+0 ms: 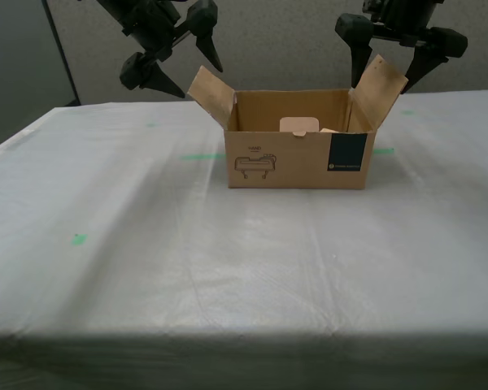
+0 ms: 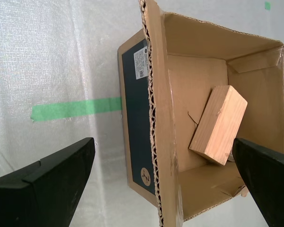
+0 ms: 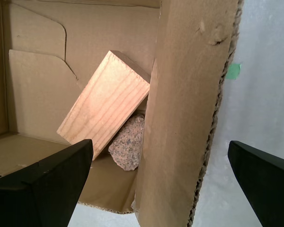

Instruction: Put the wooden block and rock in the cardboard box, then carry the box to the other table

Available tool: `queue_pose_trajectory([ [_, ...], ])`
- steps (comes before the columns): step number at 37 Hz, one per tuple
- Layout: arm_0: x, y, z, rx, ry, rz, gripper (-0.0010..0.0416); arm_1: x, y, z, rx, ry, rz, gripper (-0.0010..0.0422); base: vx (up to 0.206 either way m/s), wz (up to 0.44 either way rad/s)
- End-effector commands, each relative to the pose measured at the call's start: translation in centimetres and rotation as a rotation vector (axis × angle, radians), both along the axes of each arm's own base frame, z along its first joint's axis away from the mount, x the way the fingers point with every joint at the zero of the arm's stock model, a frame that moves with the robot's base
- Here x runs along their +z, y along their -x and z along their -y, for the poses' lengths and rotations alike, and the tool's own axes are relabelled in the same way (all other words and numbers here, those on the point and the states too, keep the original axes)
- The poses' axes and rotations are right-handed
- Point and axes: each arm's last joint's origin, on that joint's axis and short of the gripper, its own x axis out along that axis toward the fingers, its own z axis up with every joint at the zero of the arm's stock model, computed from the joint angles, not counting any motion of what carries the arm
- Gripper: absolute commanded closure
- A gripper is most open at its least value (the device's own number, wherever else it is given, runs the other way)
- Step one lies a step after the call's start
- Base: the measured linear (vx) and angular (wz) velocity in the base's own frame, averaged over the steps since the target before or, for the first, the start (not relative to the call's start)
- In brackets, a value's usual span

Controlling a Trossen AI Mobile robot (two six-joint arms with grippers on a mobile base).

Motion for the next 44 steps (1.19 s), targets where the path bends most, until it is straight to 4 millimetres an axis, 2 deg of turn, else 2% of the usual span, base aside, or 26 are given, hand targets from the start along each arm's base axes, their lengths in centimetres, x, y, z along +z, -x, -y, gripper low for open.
queue_pose_trajectory([
  [1,0.0,0.0,0.0,0.001,-0.002,0.001,0.0007,0.0,0.0,0.0,0.003,0.000,0.000,0.0014,0.000,0.000],
  [24,0.0,0.0,0.0,0.001,-0.002,0.003,0.0007,0.1,-0.1,0.0,0.002,0.000,0.010,0.0014,0.000,0.000],
  [36,0.0,0.2,0.0,0.001,0.003,-0.023,0.0007,1.4,0.3,-0.2,-0.017,0.000,0.045,0.0014,0.000,0.000],
  [40,0.5,0.6,0.1,0.001,0.005,-0.034,0.0007,1.9,0.6,-0.3,-0.015,-0.002,0.043,0.0014,0.000,0.000],
  [44,2.0,1.1,0.2,0.001,-0.002,0.003,0.0007,2.6,0.9,-0.5,0.004,-0.030,0.058,0.0014,0.000,0.000],
])
